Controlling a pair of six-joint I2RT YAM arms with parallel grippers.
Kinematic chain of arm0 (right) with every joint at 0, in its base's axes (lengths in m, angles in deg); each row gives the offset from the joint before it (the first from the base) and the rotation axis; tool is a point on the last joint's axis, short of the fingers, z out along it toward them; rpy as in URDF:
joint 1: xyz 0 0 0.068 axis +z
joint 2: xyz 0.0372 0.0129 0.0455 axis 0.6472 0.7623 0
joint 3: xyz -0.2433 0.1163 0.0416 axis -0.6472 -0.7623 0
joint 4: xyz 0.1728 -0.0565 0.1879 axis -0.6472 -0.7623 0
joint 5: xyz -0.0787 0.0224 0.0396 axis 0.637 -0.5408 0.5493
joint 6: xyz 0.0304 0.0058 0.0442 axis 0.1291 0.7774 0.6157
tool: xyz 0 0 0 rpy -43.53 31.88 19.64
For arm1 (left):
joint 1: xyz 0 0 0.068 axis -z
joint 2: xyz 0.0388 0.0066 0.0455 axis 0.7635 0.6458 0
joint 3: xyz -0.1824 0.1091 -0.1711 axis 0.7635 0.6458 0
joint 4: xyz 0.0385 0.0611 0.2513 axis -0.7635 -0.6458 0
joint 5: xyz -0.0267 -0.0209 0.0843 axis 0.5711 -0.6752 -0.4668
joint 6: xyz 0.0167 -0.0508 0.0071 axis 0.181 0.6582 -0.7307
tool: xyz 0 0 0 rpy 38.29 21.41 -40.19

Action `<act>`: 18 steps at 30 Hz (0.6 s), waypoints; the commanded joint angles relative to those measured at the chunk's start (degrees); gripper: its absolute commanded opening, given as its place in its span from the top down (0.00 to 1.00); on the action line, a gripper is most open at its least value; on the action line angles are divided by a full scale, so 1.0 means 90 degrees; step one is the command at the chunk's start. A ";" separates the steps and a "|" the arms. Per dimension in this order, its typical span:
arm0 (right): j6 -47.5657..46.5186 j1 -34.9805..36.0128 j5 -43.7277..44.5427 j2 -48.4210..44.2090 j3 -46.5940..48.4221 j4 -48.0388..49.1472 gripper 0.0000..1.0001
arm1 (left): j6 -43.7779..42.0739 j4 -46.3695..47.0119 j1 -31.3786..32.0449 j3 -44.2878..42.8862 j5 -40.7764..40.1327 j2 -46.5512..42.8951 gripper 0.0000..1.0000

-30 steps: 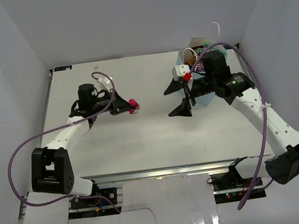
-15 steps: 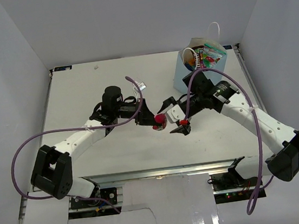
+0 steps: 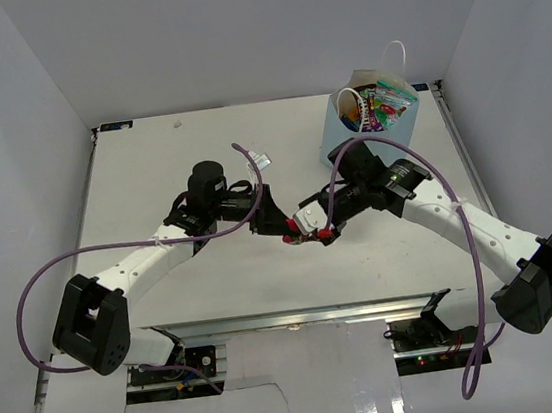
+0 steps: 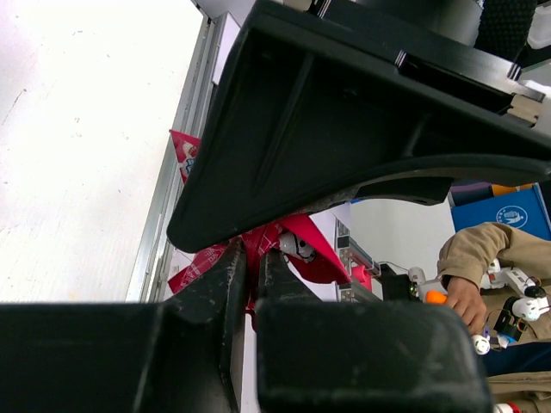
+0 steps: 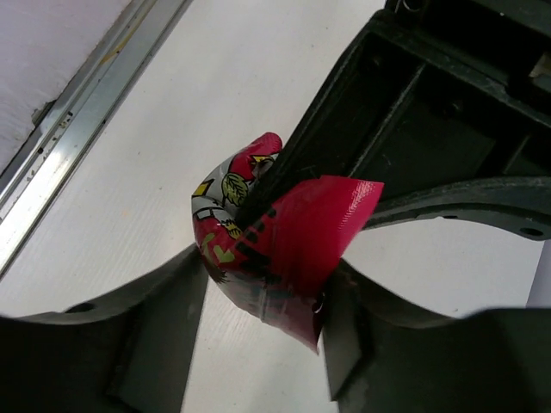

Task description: Place the snacks into the paper bag

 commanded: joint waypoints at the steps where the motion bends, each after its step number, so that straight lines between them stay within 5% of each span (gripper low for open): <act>1: 0.0258 0.0037 0.0126 -0.0184 -0.0041 0.0188 0.50 | -0.0002 0.0209 -0.0004 0.0054 0.0100 -0.0243 0.85; 8: 0.0424 0.0037 0.0147 -0.0272 -0.0021 0.0179 0.81 | -0.0041 0.0171 -0.0014 0.0083 0.0012 -0.0262 0.71; 9: 0.0434 0.0037 0.0137 -0.0311 -0.0021 0.0169 0.92 | -0.0109 0.0132 -0.0014 0.0103 -0.0017 -0.0272 0.65; 13: 0.0464 0.0037 0.0175 -0.0419 -0.0090 0.0101 0.92 | -0.0877 -0.0843 -0.0121 -0.0228 -0.0533 -0.0369 0.45; 18: 0.0629 -0.0041 0.0273 -0.0760 -0.0353 0.0071 0.92 | -0.1456 -0.1830 -0.0579 -0.0628 -0.0817 -0.0886 0.35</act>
